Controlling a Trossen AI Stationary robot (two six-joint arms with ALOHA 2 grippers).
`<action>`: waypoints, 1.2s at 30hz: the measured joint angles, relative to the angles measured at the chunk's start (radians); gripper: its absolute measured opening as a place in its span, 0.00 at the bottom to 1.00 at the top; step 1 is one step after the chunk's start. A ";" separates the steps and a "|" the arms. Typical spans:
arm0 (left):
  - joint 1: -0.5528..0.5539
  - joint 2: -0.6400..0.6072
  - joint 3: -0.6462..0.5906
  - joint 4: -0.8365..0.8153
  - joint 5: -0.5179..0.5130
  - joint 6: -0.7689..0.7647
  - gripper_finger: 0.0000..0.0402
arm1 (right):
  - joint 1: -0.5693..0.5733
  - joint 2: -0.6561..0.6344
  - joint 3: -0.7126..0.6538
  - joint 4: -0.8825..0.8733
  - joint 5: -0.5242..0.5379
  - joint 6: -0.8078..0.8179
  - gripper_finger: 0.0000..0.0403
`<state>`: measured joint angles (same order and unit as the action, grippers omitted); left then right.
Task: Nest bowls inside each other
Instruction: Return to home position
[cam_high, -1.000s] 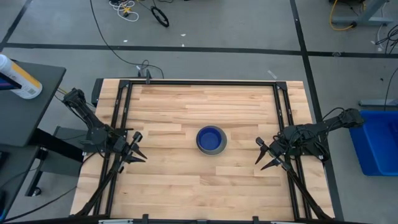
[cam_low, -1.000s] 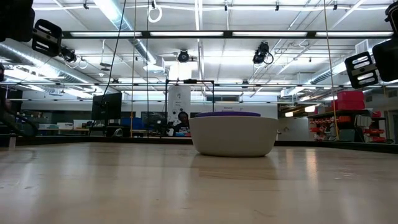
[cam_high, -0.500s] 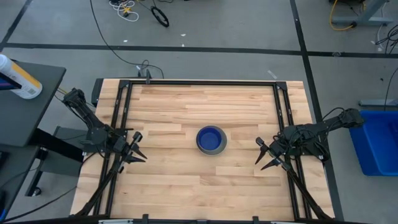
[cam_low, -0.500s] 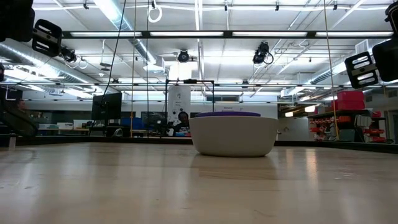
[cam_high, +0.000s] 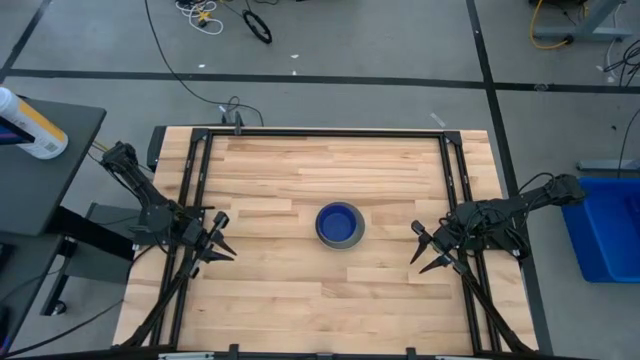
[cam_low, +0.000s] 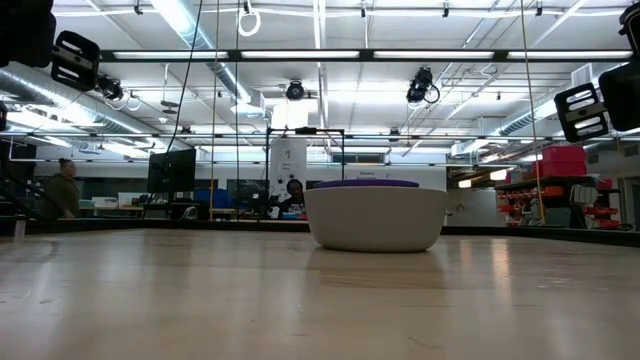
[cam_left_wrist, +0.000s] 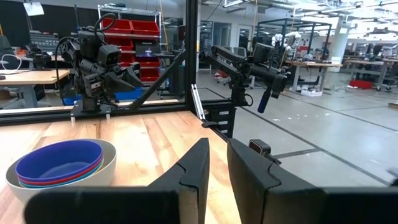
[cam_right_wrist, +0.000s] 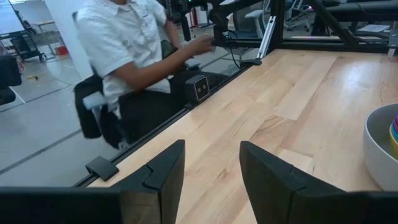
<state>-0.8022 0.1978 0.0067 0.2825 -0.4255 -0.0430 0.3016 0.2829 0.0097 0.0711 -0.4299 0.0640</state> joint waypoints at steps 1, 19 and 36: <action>0.000 0.000 0.000 0.000 0.000 0.002 0.16 | 0.000 0.000 0.000 0.000 0.000 0.000 0.41; 0.000 0.000 0.000 0.000 0.000 -0.002 0.16 | 0.000 0.000 0.000 0.000 0.000 0.000 0.40; 0.000 0.000 0.000 0.000 0.000 -0.002 0.16 | 0.000 0.000 0.000 0.000 0.000 0.000 0.41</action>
<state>-0.8023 0.1978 0.0067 0.2825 -0.4255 -0.0447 0.3016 0.2830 0.0097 0.0711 -0.4300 0.0641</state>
